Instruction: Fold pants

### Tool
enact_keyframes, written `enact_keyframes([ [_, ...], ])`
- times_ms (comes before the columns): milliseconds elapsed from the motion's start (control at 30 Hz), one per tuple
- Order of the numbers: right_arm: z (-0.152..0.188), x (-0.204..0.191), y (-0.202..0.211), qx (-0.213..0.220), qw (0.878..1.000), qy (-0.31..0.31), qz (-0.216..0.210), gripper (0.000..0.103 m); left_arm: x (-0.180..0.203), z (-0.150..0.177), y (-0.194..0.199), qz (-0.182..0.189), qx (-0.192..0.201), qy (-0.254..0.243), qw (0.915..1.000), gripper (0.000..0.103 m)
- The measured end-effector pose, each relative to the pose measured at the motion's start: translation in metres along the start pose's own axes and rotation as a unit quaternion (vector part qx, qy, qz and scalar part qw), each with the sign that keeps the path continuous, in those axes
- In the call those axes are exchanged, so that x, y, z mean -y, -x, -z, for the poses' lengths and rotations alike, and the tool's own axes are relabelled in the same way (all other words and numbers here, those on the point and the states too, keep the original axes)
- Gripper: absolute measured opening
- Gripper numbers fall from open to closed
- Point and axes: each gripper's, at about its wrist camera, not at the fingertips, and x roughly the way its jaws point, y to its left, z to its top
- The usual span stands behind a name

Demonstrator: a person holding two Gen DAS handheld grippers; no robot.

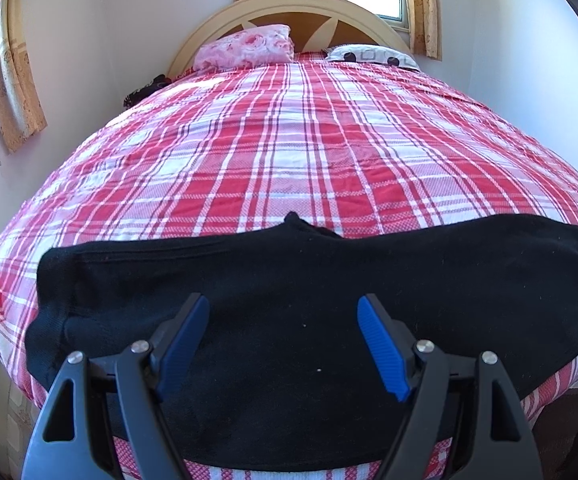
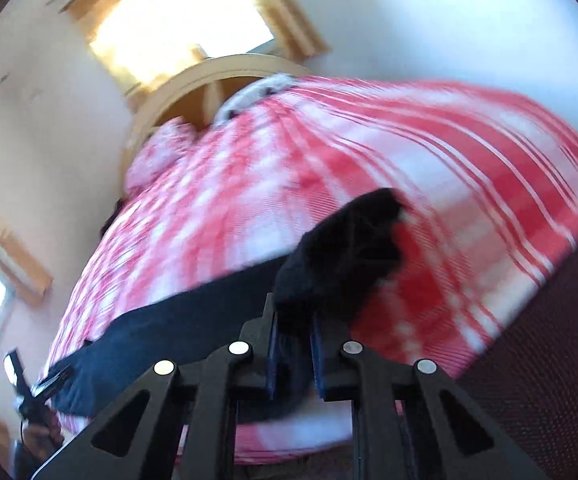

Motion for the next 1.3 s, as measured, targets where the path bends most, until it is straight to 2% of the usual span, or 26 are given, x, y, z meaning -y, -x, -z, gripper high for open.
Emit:
enact_keyframes([
  [100, -0.004, -0.057, -0.005, -0.004, 0.997, 0.071, -0.025, 0.015, -0.001, 0.002, -0.001, 0.005, -0.001, -0.001, 1.0, 0.08],
  [200, 0.006, -0.116, -0.022, -0.031, 0.988, 0.124, -0.084, 0.015, -0.002, 0.005, 0.001, 0.008, 0.001, -0.002, 1.0, 0.08],
  [267, 0.022, -0.158, -0.042, -0.059, 0.978, 0.165, -0.115, 0.015, -0.006, 0.006, 0.0, 0.01, 0.0, 0.001, 1.0, 0.08],
  [400, 0.068, -0.214, -0.084, -0.103, 0.961, 0.218, -0.137, 0.015, -0.012, 0.009, 0.001, 0.013, 0.0, 0.002, 0.9999, 0.08],
  [467, 0.091, -0.237, -0.106, -0.117, 0.953, 0.244, -0.134, 0.015, -0.015, 0.011, 0.001, 0.011, 0.001, 0.001, 0.9999, 0.08],
  [633, 0.141, -0.276, -0.119, -0.103, 0.931, 0.334, -0.103, 0.015, -0.022, 0.016, -0.003, 0.018, -0.003, 0.002, 0.9998, 0.08],
  [733, 0.158, -0.288, -0.119, -0.086, 0.917, 0.381, -0.076, 0.015, -0.022, 0.017, -0.005, 0.019, -0.002, -0.003, 0.9998, 0.08],
  [800, 0.164, -0.299, -0.119, -0.077, 0.913, 0.395, -0.074, 0.015, -0.024, 0.018, -0.007, 0.02, -0.003, -0.002, 0.9998, 0.08],
  [900, 0.176, -0.317, -0.109, -0.055, 0.899, 0.427, -0.078, 0.015, -0.028, 0.018, -0.009, 0.025, -0.005, 0.002, 0.9997, 0.08],
  [967, 0.186, -0.328, -0.112, -0.052, 0.891, 0.446, -0.075, 0.021, -0.031, 0.018, -0.009, 0.023, -0.003, 0.002, 0.9997, 0.08],
  [1000, 0.191, -0.331, -0.116, -0.057, 0.889, 0.448, -0.071, 0.025, -0.033, 0.019, -0.008, 0.023, -0.003, 0.002, 0.9997, 0.08],
  [1033, 0.194, -0.334, -0.12, -0.068, 0.891, 0.443, -0.075, 0.037, -0.034, 0.019, -0.008, 0.023, -0.003, 0.001, 0.9997, 0.08],
  [1067, 0.195, -0.333, -0.124, -0.093, 0.895, 0.423, -0.104, 0.054, -0.036, 0.018, -0.007, 0.023, -0.001, 0.0, 0.9997, 0.08],
  [1100, 0.193, -0.333, -0.123, -0.102, 0.899, 0.406, -0.129, 0.06, -0.037, 0.018, -0.006, 0.023, 0.0, -0.002, 0.9997, 0.08],
  [1200, 0.188, -0.334, -0.106, -0.114, 0.899, 0.368, -0.21, 0.061, -0.035, 0.013, 0.001, 0.035, 0.005, -0.01, 0.9993, 0.08],
  [1267, 0.179, -0.332, -0.091, -0.104, 0.9, 0.354, -0.234, 0.061, -0.029, 0.006, 0.011, 0.056, 0.019, -0.024, 0.998, 0.08],
  [1300, 0.171, -0.327, -0.081, -0.085, 0.905, 0.348, -0.23, 0.061, -0.025, 0.002, 0.018, 0.074, 0.027, -0.032, 0.9964, 0.08],
])
